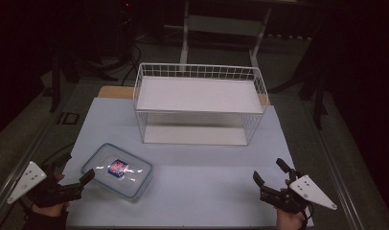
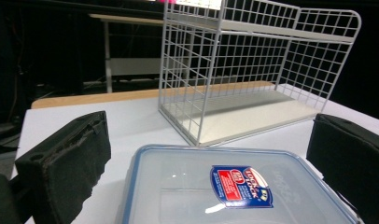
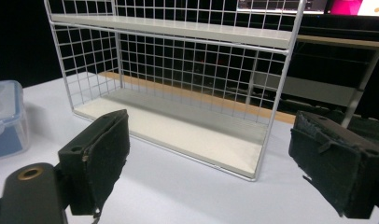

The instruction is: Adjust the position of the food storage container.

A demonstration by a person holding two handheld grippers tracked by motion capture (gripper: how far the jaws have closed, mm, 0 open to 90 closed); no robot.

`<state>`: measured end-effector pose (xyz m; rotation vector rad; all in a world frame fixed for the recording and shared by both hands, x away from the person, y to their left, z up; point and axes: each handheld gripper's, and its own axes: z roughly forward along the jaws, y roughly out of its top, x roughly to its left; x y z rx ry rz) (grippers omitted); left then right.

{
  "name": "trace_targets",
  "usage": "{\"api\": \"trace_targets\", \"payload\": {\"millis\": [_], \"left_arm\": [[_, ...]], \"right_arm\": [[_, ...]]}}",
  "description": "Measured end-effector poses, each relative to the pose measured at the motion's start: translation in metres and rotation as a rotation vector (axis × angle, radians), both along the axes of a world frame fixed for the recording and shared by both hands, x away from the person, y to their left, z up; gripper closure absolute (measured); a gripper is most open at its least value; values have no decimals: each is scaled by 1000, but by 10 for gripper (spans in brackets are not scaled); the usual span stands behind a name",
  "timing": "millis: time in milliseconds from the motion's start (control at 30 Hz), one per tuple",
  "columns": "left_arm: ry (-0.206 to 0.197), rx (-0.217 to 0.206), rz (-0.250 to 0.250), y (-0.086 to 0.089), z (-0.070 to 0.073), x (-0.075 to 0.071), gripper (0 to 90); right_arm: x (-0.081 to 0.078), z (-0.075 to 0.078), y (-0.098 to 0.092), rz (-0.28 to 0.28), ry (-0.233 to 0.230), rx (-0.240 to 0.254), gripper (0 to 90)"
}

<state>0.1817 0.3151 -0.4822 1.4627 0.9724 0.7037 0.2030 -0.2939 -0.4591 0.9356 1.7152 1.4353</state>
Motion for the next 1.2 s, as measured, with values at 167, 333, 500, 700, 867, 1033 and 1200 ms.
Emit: {"api": "trace_targets", "payload": {"millis": [167,333,500,700,867,1033,1200], "left_arm": [[3,-7,-20,1,3,0,0],[-19,-1,-8,7,15,-3,0],[-37,18,-7,13,24,-2,0],[47,74,2,33,23,6,148],[117,112,43,50,15,13,453],[246,164,98,62,-6,26,616],[328,197,87,59,-27,32,691]], "right_arm": [[1,-1,0,1,4,-6,121],[1,-1,1,-3,10,-4,121],[0,0,3,-1,13,-4,121],[0,-1,5,3,26,0,121],[1,-2,9,15,38,-10,121],[2,-3,11,25,43,-15,122],[3,-4,12,35,53,-13,123]]}}
